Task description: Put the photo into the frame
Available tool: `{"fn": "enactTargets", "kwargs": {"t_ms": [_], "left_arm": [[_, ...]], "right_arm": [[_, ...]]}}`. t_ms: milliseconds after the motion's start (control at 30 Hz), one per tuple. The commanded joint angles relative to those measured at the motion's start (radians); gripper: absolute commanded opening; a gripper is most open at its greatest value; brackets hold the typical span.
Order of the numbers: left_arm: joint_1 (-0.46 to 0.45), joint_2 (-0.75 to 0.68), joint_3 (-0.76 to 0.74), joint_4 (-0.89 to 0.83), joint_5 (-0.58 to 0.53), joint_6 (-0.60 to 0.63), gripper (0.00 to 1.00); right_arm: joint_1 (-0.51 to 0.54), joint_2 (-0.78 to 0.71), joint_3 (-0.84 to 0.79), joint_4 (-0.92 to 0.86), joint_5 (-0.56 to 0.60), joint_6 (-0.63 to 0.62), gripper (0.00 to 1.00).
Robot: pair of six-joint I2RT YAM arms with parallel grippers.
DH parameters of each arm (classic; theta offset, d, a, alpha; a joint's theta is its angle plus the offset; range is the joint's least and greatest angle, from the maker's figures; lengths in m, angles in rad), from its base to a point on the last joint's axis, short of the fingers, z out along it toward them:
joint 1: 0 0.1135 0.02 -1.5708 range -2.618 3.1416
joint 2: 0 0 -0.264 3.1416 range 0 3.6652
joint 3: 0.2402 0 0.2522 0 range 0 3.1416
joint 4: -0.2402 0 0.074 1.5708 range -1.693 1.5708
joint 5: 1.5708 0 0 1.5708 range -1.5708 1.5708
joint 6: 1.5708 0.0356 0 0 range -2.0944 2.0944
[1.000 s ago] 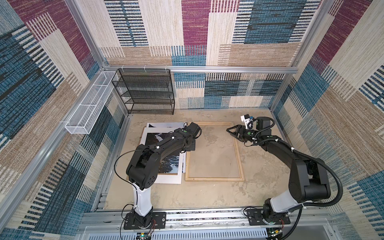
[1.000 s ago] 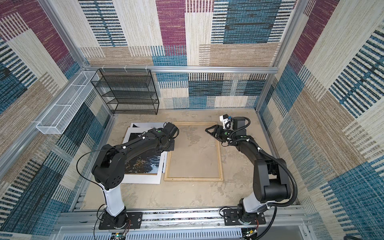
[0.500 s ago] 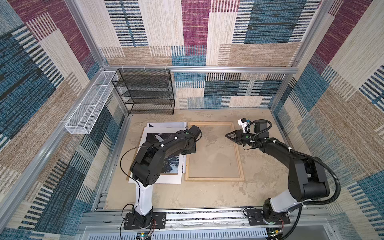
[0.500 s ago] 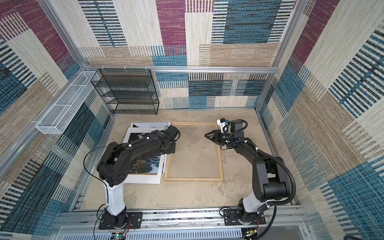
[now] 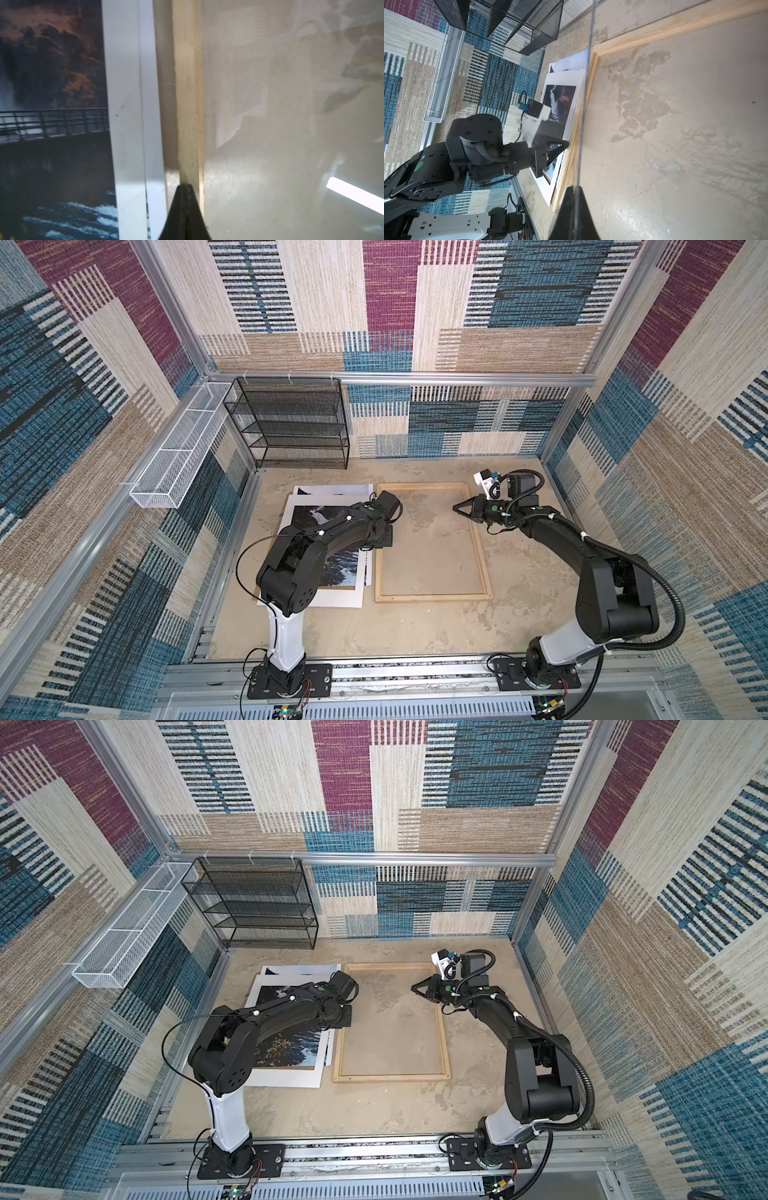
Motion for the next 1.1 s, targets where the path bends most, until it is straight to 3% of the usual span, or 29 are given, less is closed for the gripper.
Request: {"fn": "enactTargets", "kwargs": {"t_ms": [0,333,633,1067], "left_arm": [[0.022,-0.034,0.006,0.013,0.031,0.0,0.06],[0.1,-0.077,0.006,-0.005,0.005,0.037,0.06],[0.106,-0.051,0.018,0.004,0.042,0.049,0.06],[0.106,-0.019,0.037,-0.008,0.064,0.04,0.06]], "right_arm": [[0.002,-0.005,0.031,0.016,-0.068,0.013,0.0],[0.0,-0.015,0.041,0.131,-0.079,0.154,0.0],[-0.007,0.094,0.043,0.339,-0.107,0.309,0.0],[-0.063,0.227,0.037,0.405,-0.138,0.26,0.0]]}}
